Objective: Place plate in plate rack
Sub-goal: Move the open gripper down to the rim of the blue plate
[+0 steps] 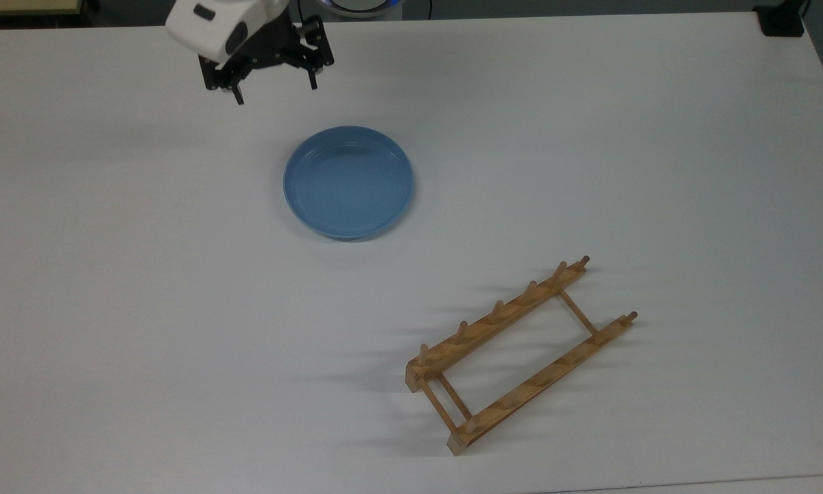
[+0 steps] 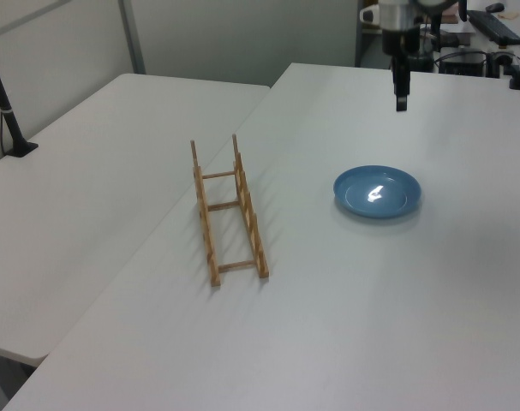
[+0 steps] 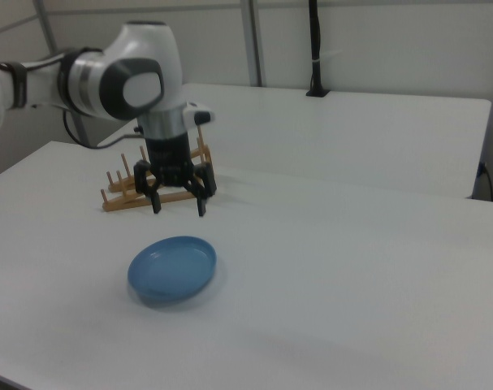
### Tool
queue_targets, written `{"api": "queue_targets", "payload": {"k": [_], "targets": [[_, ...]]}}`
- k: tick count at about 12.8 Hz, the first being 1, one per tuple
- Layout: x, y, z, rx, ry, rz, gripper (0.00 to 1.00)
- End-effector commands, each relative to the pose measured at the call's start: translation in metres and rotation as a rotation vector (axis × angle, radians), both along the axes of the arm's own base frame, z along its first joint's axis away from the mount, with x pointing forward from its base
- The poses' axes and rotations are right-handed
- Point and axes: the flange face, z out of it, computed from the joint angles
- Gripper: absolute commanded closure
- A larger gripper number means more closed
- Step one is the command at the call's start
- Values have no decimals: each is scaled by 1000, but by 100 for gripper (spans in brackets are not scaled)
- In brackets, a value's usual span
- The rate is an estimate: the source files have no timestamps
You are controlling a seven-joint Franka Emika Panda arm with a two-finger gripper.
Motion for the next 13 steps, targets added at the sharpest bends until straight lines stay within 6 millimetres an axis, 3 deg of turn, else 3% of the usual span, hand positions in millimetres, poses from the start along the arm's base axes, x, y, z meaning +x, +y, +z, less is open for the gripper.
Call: {"api": "queue_targets", "payload": {"k": [1, 5, 9, 13], "targets": [[5, -10, -47, -12, 48, -1, 0], [18, -27, -104, -23, 26, -91, 1], [17, -36, -149, -30, -3, -155, 1], [21, -34, -178, -37, 12, -223, 1]]}}
